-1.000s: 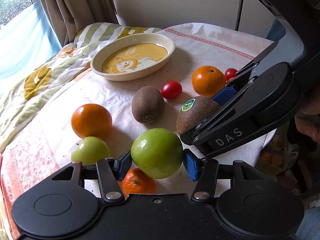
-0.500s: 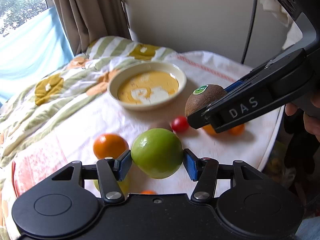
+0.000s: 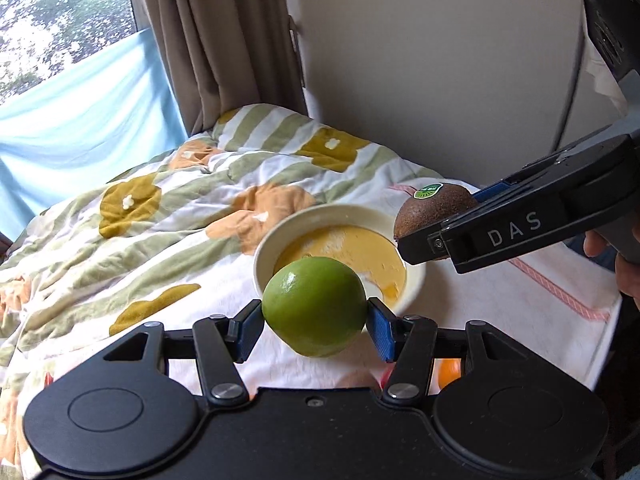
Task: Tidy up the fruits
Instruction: 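Carry green apple into duck bowl and open left gripper while right carries kiwi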
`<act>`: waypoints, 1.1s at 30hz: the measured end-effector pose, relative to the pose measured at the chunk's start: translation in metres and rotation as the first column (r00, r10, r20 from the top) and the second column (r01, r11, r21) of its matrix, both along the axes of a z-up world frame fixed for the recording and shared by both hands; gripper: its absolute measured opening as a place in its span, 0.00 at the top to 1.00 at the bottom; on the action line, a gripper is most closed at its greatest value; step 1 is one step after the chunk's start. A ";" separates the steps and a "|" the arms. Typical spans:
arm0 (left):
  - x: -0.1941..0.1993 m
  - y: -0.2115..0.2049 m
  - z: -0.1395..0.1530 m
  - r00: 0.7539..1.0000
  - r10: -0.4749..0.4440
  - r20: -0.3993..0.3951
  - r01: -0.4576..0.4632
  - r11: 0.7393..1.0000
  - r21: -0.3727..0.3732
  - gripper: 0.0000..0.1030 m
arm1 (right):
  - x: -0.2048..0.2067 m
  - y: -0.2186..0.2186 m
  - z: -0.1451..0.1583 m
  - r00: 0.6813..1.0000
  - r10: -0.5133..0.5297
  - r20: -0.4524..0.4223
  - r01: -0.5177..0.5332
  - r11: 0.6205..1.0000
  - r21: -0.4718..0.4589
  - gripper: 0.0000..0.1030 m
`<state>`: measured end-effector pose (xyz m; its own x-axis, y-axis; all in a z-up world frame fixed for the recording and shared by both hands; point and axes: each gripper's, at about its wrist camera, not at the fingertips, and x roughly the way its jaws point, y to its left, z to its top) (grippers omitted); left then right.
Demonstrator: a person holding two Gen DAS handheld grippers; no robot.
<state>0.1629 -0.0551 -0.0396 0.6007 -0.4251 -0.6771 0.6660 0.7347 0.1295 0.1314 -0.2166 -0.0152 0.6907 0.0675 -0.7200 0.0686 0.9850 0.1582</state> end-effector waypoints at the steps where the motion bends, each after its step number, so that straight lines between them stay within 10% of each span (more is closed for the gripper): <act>1: 0.007 -0.006 0.000 1.000 0.011 -0.002 -0.011 1.000 0.002 0.42 | 0.009 -0.007 0.000 1.000 0.010 0.001 -0.010 1.000 -0.001 0.27; 16: 0.122 -0.088 -0.065 0.987 0.139 -0.082 -0.130 0.985 0.110 0.42 | 0.135 -0.084 -0.038 0.989 0.138 -0.059 -0.137 0.990 0.015 0.27; 30: 0.152 -0.110 -0.100 0.987 0.124 -0.103 -0.103 0.975 0.195 0.41 | 0.157 -0.105 -0.067 0.987 0.115 -0.112 -0.109 0.992 0.062 0.27; 33: 0.150 -0.111 -0.096 0.989 0.109 -0.097 -0.091 0.980 0.177 0.15 | 0.154 -0.106 -0.066 0.988 0.106 -0.113 -0.099 0.993 0.068 0.27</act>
